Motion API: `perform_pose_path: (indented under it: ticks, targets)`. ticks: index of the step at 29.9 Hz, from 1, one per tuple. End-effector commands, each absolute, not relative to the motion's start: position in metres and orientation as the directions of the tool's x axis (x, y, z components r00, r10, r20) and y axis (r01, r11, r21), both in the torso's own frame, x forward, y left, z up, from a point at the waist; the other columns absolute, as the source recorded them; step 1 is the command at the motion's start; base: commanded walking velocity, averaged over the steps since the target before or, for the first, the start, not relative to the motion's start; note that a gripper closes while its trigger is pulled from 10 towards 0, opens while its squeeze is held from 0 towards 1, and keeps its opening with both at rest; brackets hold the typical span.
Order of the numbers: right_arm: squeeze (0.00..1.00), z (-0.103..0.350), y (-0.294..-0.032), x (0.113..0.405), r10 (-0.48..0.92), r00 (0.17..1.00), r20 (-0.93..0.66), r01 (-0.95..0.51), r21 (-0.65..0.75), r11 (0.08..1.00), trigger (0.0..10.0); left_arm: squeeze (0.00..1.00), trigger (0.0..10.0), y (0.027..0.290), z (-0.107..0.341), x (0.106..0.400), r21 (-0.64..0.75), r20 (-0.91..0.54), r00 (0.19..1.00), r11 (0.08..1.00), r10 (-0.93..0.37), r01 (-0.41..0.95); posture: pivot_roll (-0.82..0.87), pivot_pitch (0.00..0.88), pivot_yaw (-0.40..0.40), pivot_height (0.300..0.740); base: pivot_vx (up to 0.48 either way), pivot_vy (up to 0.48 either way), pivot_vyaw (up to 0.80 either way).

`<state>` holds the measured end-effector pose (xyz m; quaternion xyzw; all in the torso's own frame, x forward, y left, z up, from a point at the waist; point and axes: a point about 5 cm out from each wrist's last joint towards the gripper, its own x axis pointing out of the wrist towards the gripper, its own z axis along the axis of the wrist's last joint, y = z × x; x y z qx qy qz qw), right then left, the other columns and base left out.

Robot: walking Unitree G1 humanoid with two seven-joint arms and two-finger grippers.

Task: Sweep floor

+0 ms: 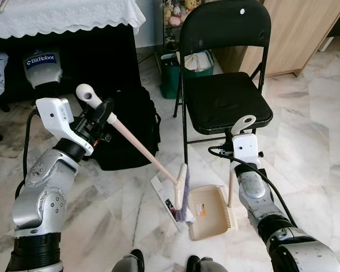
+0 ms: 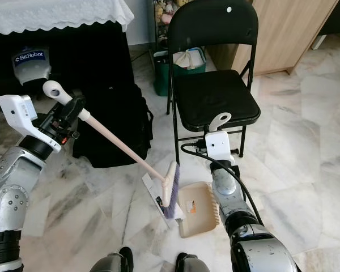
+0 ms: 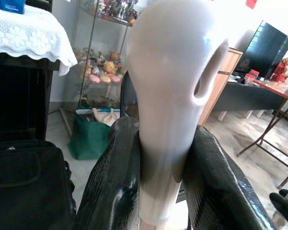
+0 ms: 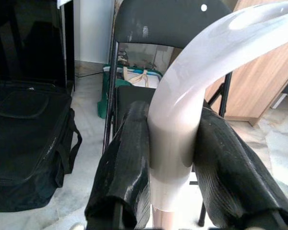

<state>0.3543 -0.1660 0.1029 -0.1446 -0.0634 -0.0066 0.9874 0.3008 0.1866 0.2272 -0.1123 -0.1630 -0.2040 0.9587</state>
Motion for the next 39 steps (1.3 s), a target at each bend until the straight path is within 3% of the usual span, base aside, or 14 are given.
perform_pose_path:
  ticks: [1, 7, 13, 16, 28, 32, 39]
  targets:
    - [0.0, 0.087, -0.169, 0.347, 0.006, 0.998, 0.055, 0.011, -0.309, 0.951, 10.0, 0.09, 10.0, 0.182, 0.233, 0.299, -0.105, 0.4, 0.851, 0.906, -0.34, 0.411, 0.09, 0.239, 0.003, 0.74, 0.0, 0.0, 0.0]
    - [0.0, 0.087, -0.169, 0.347, 0.005, 0.999, 0.054, 0.012, -0.309, 0.951, 10.0, 0.07, 10.0, 0.181, 0.227, 0.305, -0.034, 0.394, 0.876, 0.948, -0.279, 0.317, 0.09, 0.241, 0.005, 0.74, 0.0, 0.0, 0.0]
    - [0.0, 0.085, -0.169, 0.346, 0.003, 0.999, 0.054, 0.014, -0.307, 0.952, 10.0, 0.07, 10.0, 0.195, 0.209, 0.31, 0.051, 0.376, 0.917, 0.992, -0.13, 0.119, 0.09, 0.244, 0.006, 0.74, 0.0, 0.0, 0.0]
    - [0.0, 0.085, -0.169, 0.346, 0.003, 0.999, 0.054, 0.014, -0.307, 0.952, 10.0, 0.07, 10.0, 0.195, 0.204, 0.31, 0.091, 0.363, 0.923, 0.99, -0.132, 0.106, 0.09, 0.244, 0.006, 0.74, 0.0, 0.0, 0.0]
    - [0.0, 0.085, -0.17, 0.346, -0.001, 0.999, 0.054, 0.017, -0.309, 0.951, 10.0, 0.07, 10.0, 0.178, 0.165, 0.307, 0.091, 0.183, 0.934, 0.951, -0.308, 0.296, 0.09, 0.248, 0.006, 0.74, 0.0, 0.0, 0.0]
    - [0.0, 0.085, -0.171, 0.345, -0.003, 0.999, 0.053, 0.019, -0.311, 0.95, 10.0, 0.07, 10.0, 0.172, 0.151, 0.302, -0.002, 0.095, 0.908, 0.912, -0.408, 0.41, 0.09, 0.248, 0.005, 0.74, 0.0, 0.0, 0.0]
    - [0.0, 0.085, -0.172, 0.346, -0.002, 0.999, 0.05, 0.018, -0.314, 0.949, 10.0, 0.07, 10.0, 0.17, 0.154, 0.297, -0.136, 0.118, 0.885, 0.875, -0.451, 0.464, 0.09, 0.246, 0.0, 0.74, 0.0, 0.0, 0.0]
